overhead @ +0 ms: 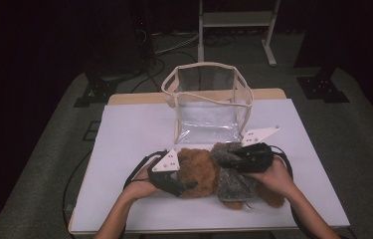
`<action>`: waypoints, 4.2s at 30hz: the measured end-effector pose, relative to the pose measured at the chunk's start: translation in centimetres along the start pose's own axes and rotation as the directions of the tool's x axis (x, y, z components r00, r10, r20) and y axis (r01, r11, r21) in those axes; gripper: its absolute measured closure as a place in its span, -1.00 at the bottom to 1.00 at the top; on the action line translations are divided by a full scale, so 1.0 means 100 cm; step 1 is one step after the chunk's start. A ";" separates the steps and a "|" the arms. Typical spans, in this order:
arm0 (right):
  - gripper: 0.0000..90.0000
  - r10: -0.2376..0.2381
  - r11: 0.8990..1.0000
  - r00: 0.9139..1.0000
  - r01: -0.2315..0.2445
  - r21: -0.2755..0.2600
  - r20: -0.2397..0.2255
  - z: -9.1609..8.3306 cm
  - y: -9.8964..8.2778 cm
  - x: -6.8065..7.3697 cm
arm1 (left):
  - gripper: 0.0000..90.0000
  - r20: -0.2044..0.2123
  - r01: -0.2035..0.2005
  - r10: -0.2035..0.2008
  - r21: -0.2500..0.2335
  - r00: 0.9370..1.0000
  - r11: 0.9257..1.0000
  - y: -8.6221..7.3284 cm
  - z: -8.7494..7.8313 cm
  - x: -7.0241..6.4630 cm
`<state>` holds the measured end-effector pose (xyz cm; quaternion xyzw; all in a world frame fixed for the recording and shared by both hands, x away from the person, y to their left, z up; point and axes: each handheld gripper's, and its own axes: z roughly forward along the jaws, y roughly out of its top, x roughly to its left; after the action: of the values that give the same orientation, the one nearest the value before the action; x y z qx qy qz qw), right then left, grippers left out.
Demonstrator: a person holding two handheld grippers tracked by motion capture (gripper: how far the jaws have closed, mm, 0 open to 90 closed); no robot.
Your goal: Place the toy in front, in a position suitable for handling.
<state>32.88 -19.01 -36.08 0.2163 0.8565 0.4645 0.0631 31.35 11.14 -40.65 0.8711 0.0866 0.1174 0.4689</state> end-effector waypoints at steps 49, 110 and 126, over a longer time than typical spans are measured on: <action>0.45 0.067 0.998 0.997 -0.068 0.013 0.048 -0.002 -0.001 -0.004 | -0.73 -0.012 0.016 -0.016 -0.024 1.000 1.000 -0.006 -0.009 0.007; 0.47 0.024 0.997 0.999 -0.022 0.071 -0.027 0.032 0.022 0.006 | -0.72 -0.019 0.058 -0.058 0.016 0.998 0.998 -0.012 -0.009 0.009; 0.46 -0.054 0.998 0.993 0.057 0.028 -0.104 0.055 0.053 0.038 | -0.17 -0.020 0.069 -0.070 -0.032 0.997 0.997 -0.013 -0.012 0.009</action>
<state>32.79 -10.68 -34.46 0.1692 0.8714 0.4596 0.0283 31.85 13.06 -41.02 0.8589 0.1199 0.1116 0.4852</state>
